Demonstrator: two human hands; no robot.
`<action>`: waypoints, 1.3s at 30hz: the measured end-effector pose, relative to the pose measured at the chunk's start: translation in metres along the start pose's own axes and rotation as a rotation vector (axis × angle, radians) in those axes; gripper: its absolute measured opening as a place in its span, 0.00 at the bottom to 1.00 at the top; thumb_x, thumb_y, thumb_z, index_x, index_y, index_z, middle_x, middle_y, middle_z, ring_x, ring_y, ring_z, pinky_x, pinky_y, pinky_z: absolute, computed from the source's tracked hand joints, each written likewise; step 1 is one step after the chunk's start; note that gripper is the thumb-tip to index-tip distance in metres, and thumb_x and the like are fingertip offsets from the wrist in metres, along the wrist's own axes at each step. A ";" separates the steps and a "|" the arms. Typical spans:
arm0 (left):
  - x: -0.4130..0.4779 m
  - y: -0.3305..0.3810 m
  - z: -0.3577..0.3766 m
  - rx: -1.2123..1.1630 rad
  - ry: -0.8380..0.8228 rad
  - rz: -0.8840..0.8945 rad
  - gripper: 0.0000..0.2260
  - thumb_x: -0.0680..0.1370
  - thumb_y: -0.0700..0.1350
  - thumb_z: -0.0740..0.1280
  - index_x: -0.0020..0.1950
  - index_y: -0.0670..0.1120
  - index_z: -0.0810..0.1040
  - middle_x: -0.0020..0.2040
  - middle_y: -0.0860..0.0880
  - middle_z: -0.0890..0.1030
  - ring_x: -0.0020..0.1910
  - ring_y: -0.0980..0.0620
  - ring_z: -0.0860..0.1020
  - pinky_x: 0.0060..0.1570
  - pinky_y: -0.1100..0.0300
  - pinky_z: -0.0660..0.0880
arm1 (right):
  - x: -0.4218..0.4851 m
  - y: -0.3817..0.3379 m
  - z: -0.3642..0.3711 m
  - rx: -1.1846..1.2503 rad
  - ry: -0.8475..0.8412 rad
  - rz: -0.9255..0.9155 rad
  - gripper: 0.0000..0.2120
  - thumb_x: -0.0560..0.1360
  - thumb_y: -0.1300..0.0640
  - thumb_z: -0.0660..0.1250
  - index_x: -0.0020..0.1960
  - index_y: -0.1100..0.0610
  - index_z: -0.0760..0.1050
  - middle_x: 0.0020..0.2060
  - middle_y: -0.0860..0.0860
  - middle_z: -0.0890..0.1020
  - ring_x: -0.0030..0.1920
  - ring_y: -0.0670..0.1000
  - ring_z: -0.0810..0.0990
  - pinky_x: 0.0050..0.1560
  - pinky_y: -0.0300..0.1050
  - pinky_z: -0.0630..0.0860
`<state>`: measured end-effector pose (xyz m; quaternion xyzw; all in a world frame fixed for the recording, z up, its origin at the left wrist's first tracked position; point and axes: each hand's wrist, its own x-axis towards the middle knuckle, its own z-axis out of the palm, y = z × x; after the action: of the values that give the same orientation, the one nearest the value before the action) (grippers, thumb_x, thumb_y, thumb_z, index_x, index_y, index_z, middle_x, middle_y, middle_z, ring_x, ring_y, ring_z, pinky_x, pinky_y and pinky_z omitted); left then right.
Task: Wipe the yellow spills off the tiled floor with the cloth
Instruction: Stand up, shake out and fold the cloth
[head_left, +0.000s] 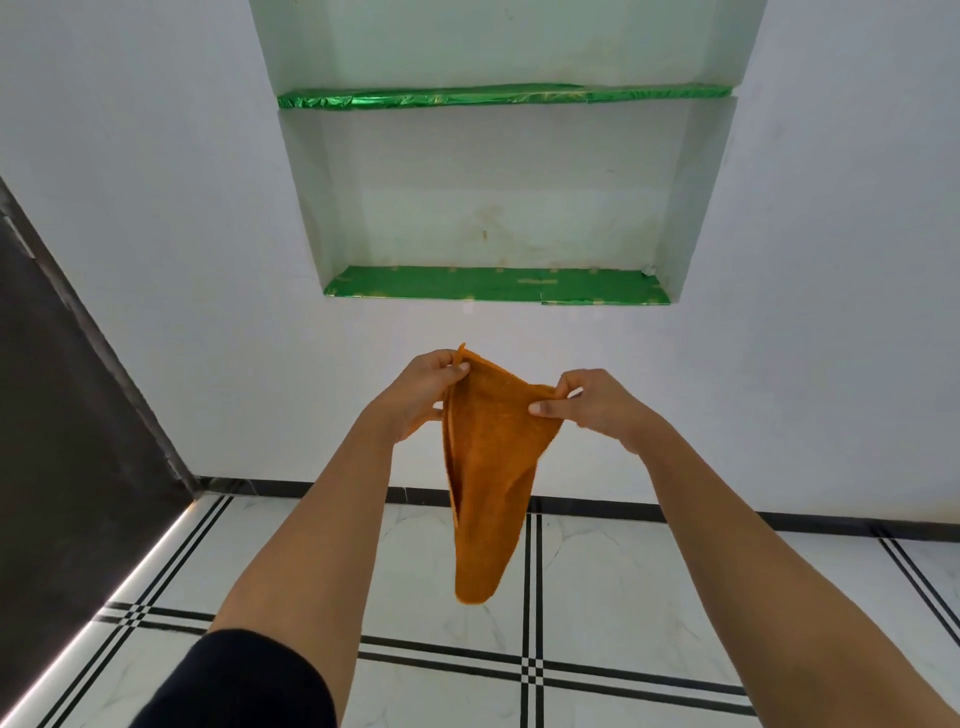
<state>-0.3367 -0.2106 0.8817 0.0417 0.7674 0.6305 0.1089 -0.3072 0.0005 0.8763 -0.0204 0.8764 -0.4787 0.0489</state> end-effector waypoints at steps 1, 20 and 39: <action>0.000 -0.003 -0.002 0.032 0.012 0.011 0.09 0.81 0.46 0.59 0.58 0.46 0.74 0.56 0.45 0.76 0.59 0.44 0.73 0.58 0.43 0.71 | 0.001 -0.003 -0.005 -0.048 0.028 -0.028 0.14 0.69 0.50 0.73 0.36 0.57 0.71 0.45 0.50 0.76 0.50 0.51 0.74 0.50 0.45 0.71; 0.024 0.039 0.016 -0.644 0.267 -0.058 0.08 0.81 0.41 0.57 0.55 0.39 0.73 0.46 0.41 0.76 0.47 0.44 0.77 0.51 0.46 0.77 | -0.011 0.015 0.004 0.696 -0.265 0.101 0.23 0.69 0.48 0.67 0.63 0.51 0.70 0.61 0.56 0.78 0.56 0.56 0.80 0.48 0.53 0.80; -0.009 -0.035 0.036 -0.536 -0.028 -0.150 0.18 0.76 0.48 0.67 0.64 0.49 0.69 0.63 0.43 0.75 0.56 0.42 0.77 0.55 0.45 0.76 | 0.004 -0.022 -0.014 0.668 -0.243 0.052 0.22 0.74 0.64 0.66 0.66 0.52 0.69 0.57 0.56 0.79 0.56 0.58 0.79 0.52 0.55 0.78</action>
<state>-0.3178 -0.1847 0.8415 -0.0369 0.5727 0.8004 0.1733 -0.3128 0.0000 0.9021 -0.0379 0.6597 -0.7313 0.1690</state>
